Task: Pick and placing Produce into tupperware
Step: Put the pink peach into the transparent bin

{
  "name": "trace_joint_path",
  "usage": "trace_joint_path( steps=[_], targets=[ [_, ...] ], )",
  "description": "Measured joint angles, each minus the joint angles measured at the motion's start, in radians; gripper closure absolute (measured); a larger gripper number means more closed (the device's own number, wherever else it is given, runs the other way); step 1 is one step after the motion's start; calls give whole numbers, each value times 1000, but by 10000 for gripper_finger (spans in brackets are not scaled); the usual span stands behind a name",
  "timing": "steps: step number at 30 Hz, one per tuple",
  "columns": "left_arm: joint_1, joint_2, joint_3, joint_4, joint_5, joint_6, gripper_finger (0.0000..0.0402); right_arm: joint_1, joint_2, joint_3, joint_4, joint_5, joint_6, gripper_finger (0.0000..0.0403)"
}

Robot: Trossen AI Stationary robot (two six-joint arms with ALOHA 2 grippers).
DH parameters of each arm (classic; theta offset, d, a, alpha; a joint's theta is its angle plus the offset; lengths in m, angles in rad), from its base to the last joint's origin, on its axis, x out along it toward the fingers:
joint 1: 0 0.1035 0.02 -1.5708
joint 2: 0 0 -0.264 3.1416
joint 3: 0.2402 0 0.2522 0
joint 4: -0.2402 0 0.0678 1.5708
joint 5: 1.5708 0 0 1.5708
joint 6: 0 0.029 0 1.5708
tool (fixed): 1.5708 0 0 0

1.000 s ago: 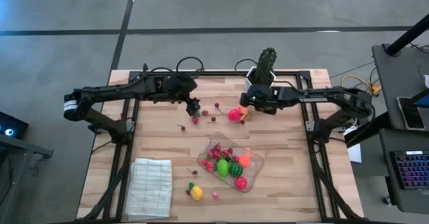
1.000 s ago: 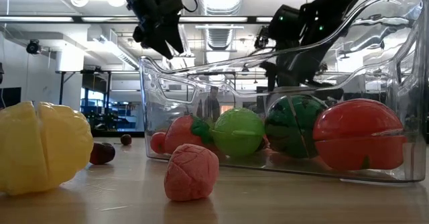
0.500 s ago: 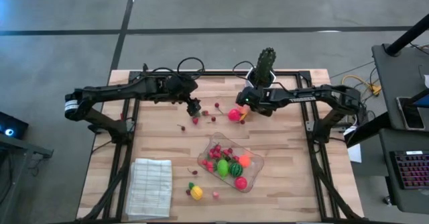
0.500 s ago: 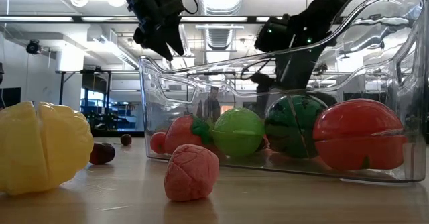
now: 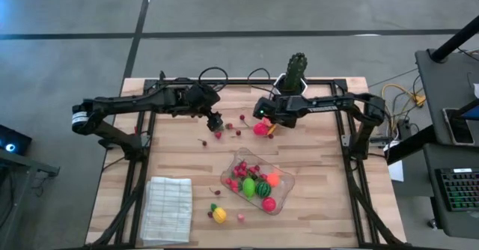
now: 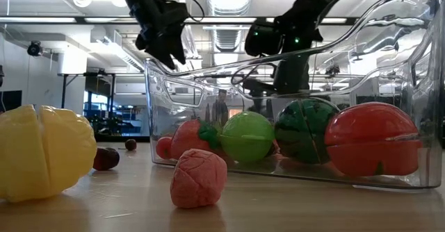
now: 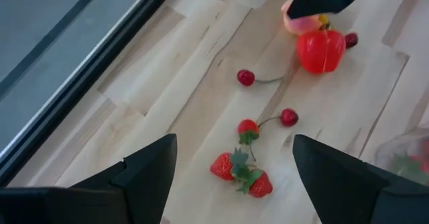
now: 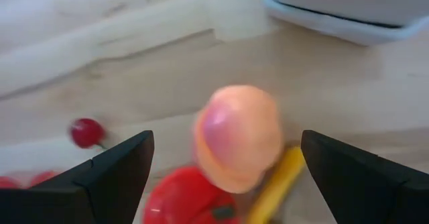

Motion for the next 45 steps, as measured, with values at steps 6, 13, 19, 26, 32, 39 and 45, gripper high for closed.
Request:
trace_joint_path(
  steps=[6, 13, 19, 26, 32, 39, 45],
  targets=[
    [0, -5, -22, 0, 0, 0, 118, 19, 31, 28, -64, 7, 12, 33],
    [0, -6, -22, 5, 0, 9, 118, 20, 35, 5, -67, 41, 109, 33],
    [-1, -6, -22, 5, 1, 30, 118, 21, 39, 2, -65, 78, 161, 34],
    [-1, -6, -22, 4, 6, 52, 118, 21, 39, -1, -63, 83, 164, 76],
    [-1, -6, -22, 4, 6, 53, 118, 21, 39, -4, -62, 83, 162, 113],
    [-1, -6, -22, 4, 5, 53, 118, 21, 39, -4, -62, 83, 162, 138],
    [-1, -6, -22, 4, 5, 53, 118, 21, 39, -4, -62, 83, 161, 156]
  ],
)
